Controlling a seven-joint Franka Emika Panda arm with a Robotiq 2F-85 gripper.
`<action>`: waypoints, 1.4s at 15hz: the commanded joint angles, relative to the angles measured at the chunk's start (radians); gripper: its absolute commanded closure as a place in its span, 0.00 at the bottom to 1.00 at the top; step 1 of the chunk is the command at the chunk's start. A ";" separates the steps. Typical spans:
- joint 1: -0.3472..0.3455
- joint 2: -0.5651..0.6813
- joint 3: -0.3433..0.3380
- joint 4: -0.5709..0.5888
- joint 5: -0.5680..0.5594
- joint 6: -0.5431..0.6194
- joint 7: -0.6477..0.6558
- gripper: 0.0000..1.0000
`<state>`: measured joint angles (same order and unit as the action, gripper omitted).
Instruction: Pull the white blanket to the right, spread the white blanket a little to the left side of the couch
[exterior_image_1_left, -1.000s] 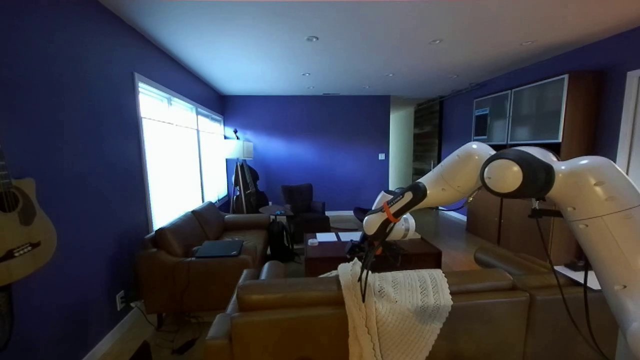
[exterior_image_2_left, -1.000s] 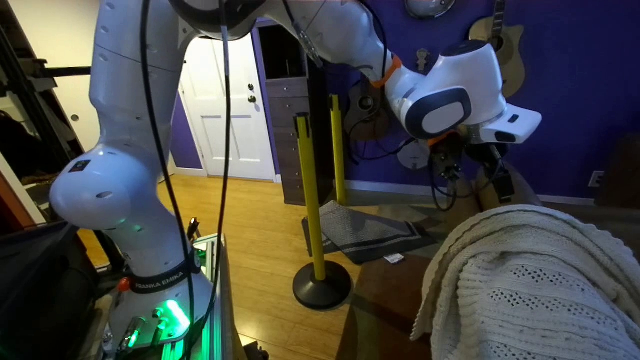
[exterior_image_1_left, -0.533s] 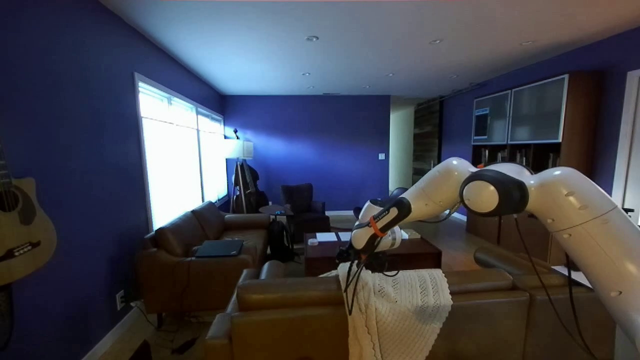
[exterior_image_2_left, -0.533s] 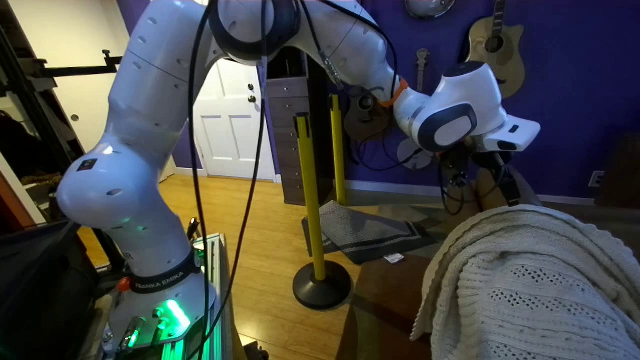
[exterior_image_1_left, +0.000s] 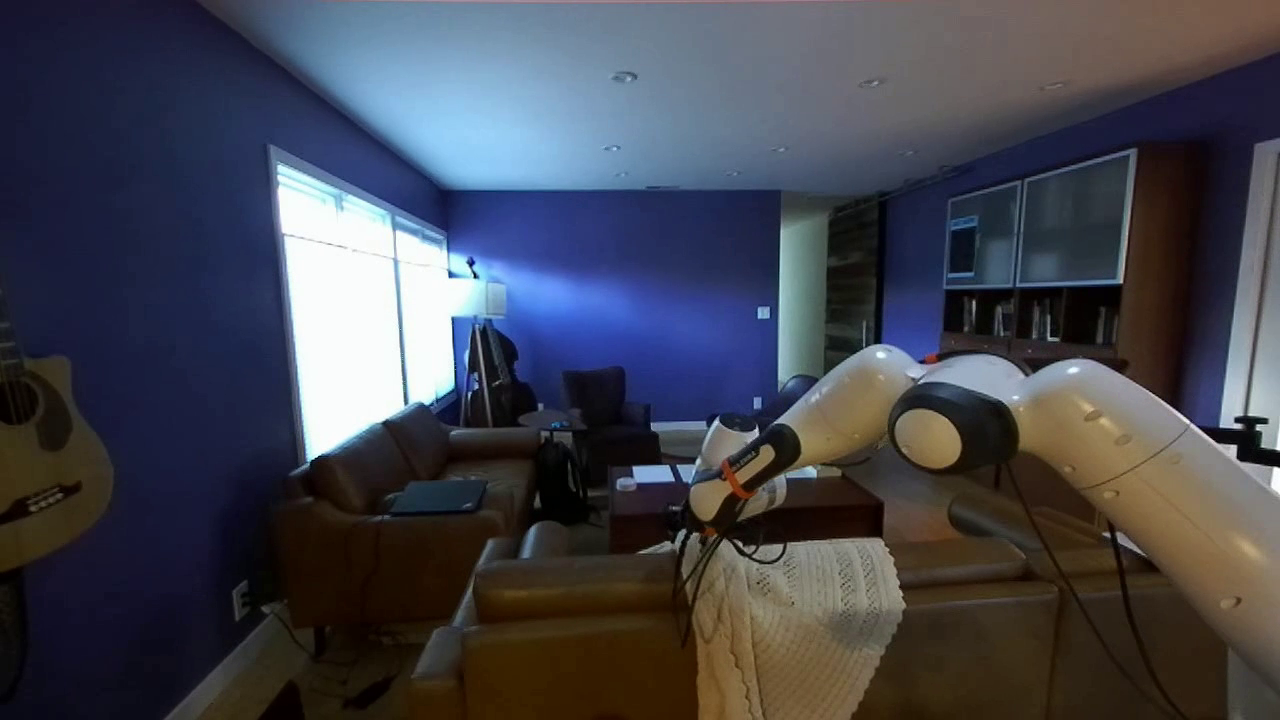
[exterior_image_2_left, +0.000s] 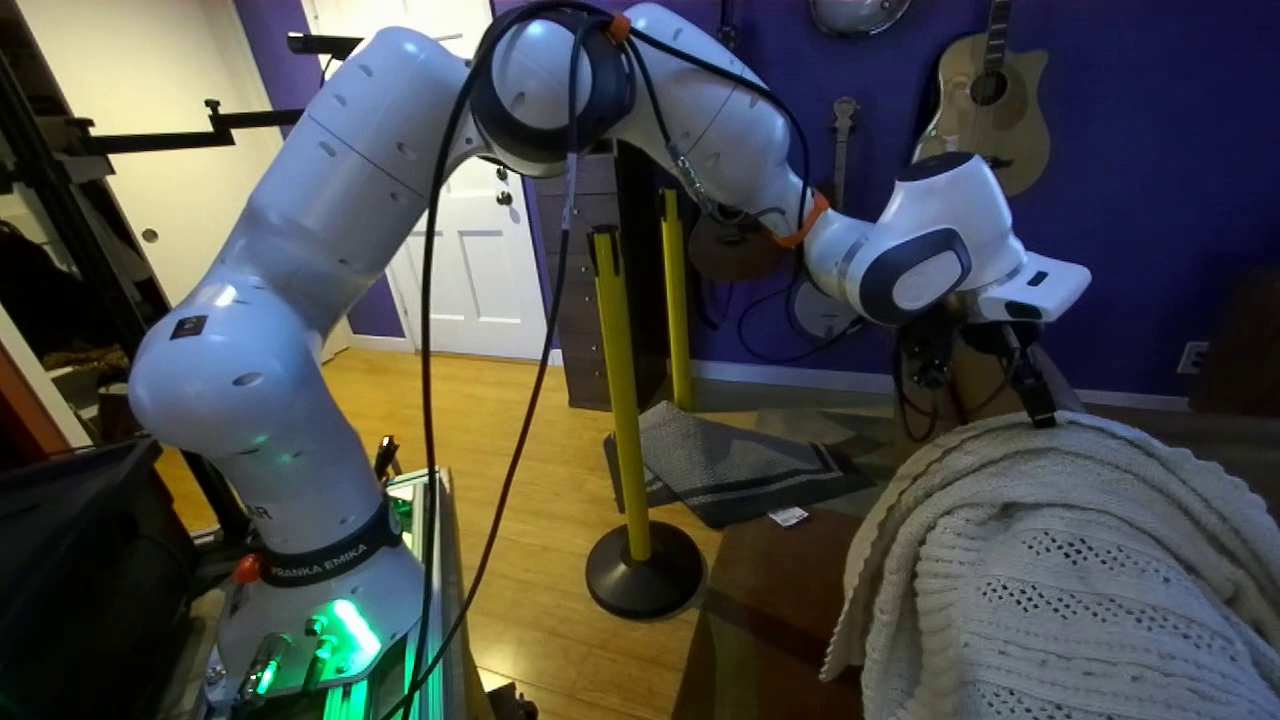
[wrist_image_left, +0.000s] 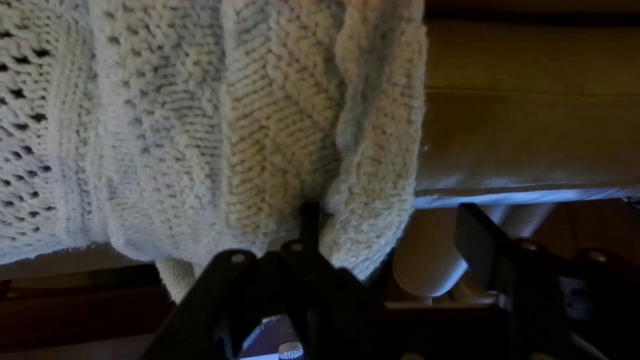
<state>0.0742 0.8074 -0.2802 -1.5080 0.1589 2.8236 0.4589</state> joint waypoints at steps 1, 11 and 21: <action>0.026 0.059 -0.051 0.088 -0.037 -0.053 0.080 0.37; 0.027 0.070 -0.071 0.127 -0.071 -0.157 0.124 0.27; -0.006 0.057 -0.011 0.137 -0.067 -0.180 0.096 0.88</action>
<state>0.0830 0.8543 -0.3148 -1.4028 0.1092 2.6551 0.5459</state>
